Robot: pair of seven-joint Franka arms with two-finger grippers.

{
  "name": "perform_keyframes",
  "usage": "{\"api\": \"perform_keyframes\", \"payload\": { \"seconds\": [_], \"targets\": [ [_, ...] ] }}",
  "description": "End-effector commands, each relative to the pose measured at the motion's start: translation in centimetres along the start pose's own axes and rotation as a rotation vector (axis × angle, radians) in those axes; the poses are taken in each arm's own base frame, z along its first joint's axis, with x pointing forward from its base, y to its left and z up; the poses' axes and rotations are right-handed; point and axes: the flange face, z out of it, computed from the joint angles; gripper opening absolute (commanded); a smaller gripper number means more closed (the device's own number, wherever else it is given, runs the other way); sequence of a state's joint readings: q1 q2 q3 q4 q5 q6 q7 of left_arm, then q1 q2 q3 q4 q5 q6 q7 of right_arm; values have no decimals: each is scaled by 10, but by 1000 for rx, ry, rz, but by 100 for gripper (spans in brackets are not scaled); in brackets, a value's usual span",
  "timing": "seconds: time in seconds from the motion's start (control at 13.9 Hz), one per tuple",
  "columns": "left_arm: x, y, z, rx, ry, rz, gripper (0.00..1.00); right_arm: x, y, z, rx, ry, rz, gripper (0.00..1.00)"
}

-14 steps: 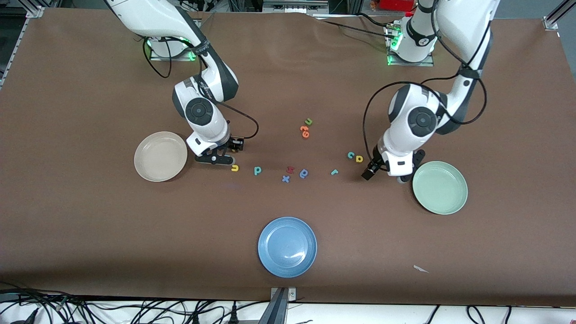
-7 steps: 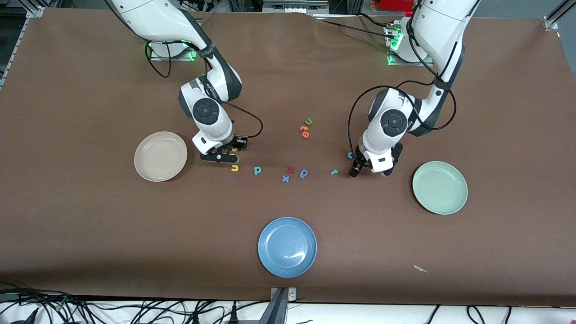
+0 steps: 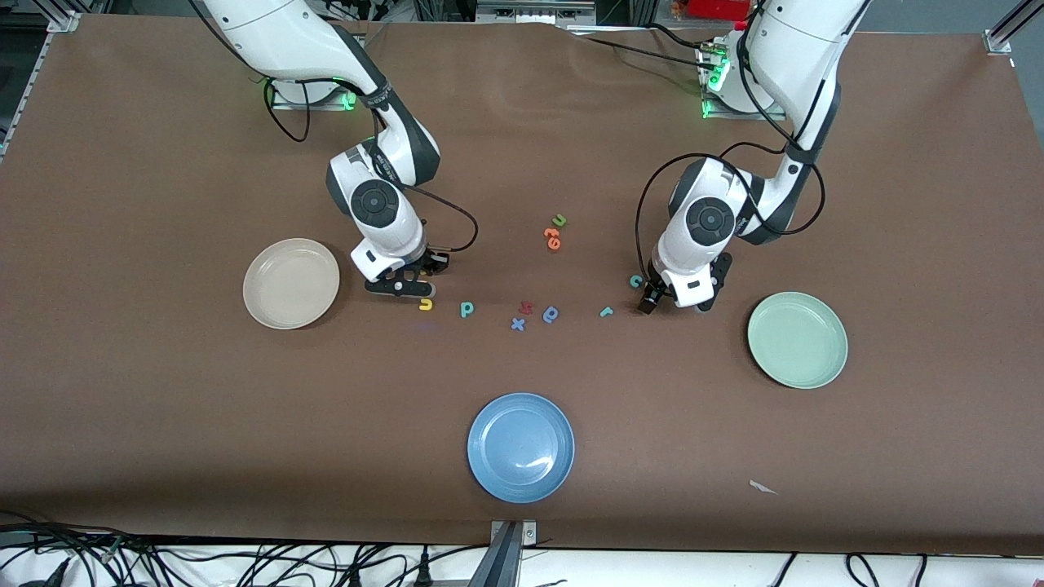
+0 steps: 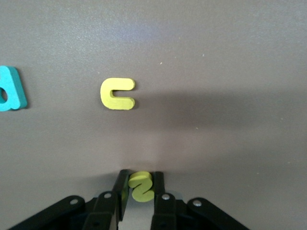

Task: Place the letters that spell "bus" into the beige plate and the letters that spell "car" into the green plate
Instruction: 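Grasp the yellow 2 with the right gripper while the left gripper grasps the a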

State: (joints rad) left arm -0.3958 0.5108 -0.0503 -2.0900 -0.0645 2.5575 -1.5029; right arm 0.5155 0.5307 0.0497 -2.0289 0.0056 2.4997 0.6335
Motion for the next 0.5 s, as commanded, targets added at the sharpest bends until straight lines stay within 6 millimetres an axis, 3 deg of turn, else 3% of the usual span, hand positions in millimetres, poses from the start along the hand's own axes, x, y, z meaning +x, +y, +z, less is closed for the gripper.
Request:
{"api": "perform_keyframes", "payload": {
  "seconds": [0.0, 0.22, 0.43],
  "targets": [
    [-2, -2, -2, -25, 20, -28, 86, -1, -1, 3, 2, 10, 6, 8],
    [-8, -2, 5, -19, 20, -34, 81, 13, 10, -21, 10, 39, 14, 8],
    [-9, -2, 8, -16, 20, -45, 71, 39, 50, -55, -49, -3, -64, 8]
  ]
}}
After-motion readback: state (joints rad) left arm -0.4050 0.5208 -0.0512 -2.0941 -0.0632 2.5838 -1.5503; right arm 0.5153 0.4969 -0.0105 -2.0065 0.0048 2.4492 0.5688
